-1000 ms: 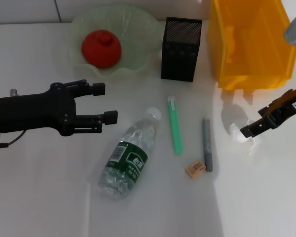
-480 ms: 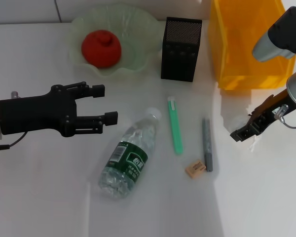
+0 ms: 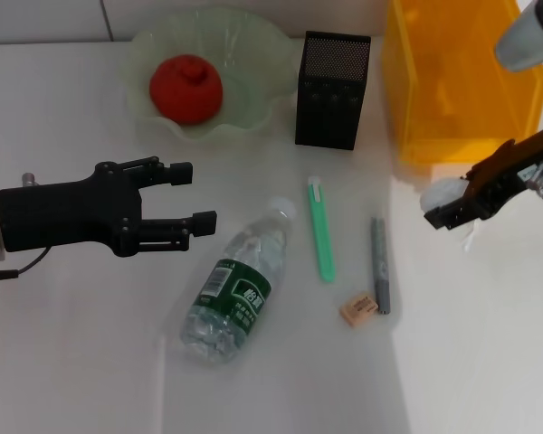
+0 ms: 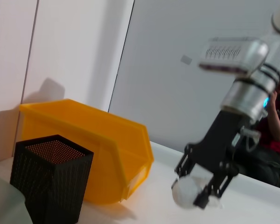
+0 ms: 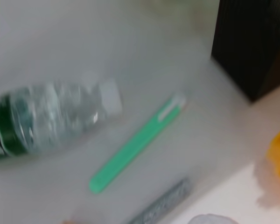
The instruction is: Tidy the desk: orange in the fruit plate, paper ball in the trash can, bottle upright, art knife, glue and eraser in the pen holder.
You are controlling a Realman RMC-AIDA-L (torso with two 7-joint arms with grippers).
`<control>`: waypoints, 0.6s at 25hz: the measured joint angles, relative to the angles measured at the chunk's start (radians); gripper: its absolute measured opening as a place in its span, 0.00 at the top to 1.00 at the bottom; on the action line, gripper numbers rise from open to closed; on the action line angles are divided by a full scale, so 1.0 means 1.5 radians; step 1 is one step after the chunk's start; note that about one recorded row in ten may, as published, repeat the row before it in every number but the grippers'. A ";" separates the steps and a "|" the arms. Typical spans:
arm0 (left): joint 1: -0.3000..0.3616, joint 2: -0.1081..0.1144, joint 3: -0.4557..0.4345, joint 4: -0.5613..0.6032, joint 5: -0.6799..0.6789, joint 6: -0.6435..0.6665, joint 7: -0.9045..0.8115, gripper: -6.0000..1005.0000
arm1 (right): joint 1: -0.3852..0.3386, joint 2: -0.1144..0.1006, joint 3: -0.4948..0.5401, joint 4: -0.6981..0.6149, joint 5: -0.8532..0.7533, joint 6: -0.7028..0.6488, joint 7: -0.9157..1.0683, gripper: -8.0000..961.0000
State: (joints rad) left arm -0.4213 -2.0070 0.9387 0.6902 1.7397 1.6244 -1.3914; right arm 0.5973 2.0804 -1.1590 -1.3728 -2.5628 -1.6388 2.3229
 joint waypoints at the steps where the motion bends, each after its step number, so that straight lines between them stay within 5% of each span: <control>1: 0.000 0.000 0.000 0.000 0.000 0.000 0.000 0.14 | -0.008 0.000 0.004 -0.034 0.005 -0.007 0.007 0.40; 2: 0.000 0.000 0.000 0.000 0.000 0.000 0.000 0.14 | -0.026 0.000 0.027 -0.116 0.009 0.003 0.025 0.41; 6: -0.003 0.000 0.000 0.000 0.000 0.000 0.000 0.14 | -0.041 0.000 0.065 -0.172 0.017 0.071 0.034 0.39; 7: -0.003 0.000 0.000 0.000 0.000 0.000 0.000 0.14 | -0.046 -0.001 0.074 -0.152 0.043 0.139 0.027 0.39; 15: -0.002 -0.006 -0.002 0.006 -0.005 0.000 -0.006 0.14 | -0.033 -0.002 0.073 -0.030 0.094 0.262 -0.011 0.35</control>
State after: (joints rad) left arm -0.4249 -2.0160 0.9355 0.6989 1.7328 1.6250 -1.3997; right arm 0.5484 2.0771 -1.0494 -1.4183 -2.4223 -1.2456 2.3062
